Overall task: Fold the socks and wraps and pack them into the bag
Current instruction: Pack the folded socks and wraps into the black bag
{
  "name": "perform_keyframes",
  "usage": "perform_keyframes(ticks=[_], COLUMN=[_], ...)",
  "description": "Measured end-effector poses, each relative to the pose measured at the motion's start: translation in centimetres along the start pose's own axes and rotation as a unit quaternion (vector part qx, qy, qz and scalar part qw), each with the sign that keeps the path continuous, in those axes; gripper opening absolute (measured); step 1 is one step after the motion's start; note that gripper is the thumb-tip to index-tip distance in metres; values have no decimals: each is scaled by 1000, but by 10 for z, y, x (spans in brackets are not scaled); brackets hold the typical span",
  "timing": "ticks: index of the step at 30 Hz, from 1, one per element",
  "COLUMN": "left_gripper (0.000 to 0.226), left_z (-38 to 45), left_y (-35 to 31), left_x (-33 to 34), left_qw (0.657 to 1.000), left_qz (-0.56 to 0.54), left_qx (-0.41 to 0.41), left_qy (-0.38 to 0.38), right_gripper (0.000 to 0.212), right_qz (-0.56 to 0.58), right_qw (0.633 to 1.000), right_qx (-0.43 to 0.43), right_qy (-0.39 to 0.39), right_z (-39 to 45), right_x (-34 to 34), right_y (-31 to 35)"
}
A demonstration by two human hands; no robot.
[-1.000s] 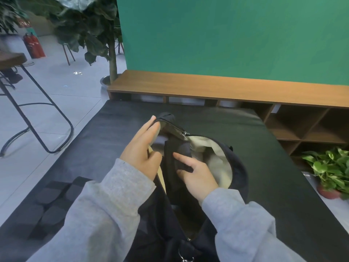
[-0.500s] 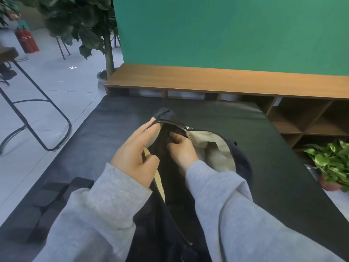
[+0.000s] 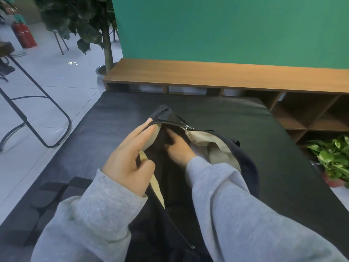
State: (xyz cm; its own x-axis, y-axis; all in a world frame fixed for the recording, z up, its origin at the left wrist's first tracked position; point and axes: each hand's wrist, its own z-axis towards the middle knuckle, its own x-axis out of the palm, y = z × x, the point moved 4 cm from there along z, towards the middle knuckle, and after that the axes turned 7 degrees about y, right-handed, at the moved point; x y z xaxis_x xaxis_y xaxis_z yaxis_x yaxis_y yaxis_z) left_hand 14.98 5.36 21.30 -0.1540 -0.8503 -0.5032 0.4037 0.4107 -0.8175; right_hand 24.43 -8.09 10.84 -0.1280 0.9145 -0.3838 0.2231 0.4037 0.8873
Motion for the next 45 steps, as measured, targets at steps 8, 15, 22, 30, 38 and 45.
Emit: perform_keyframes(ticks=[8, 15, 22, 30, 38, 45], left_gripper=[68, 68, 75, 87, 79, 76], left_z=[0, -4, -18, -55, -81, -69], left_y=[6, 26, 44, 40, 36, 41], left_x=[0, 0, 13, 48, 59, 62], left_qw=[1000, 997, 996, 979, 956, 954], left_qz=[3, 63, 86, 141, 184, 157], left_qx=[-16, -42, -37, -115, -189, -213], left_qy=[7, -5, -6, 90, 131, 139], right_gripper=[59, 25, 38, 27, 40, 35], right_qz=[-124, -206, -245, -221, -324, -115], right_qw=[992, 967, 931, 952, 927, 955], right_qx=[21, -81, 4, 52, 34, 62], right_qy=[-11, -129, -271, -203, -187, -267], right_z=[-29, -120, -149, -134, -96, -111], right_x=[-13, -50, -105, -103, -109, -138], right_y=[6, 37, -15, -38, -3, -19])
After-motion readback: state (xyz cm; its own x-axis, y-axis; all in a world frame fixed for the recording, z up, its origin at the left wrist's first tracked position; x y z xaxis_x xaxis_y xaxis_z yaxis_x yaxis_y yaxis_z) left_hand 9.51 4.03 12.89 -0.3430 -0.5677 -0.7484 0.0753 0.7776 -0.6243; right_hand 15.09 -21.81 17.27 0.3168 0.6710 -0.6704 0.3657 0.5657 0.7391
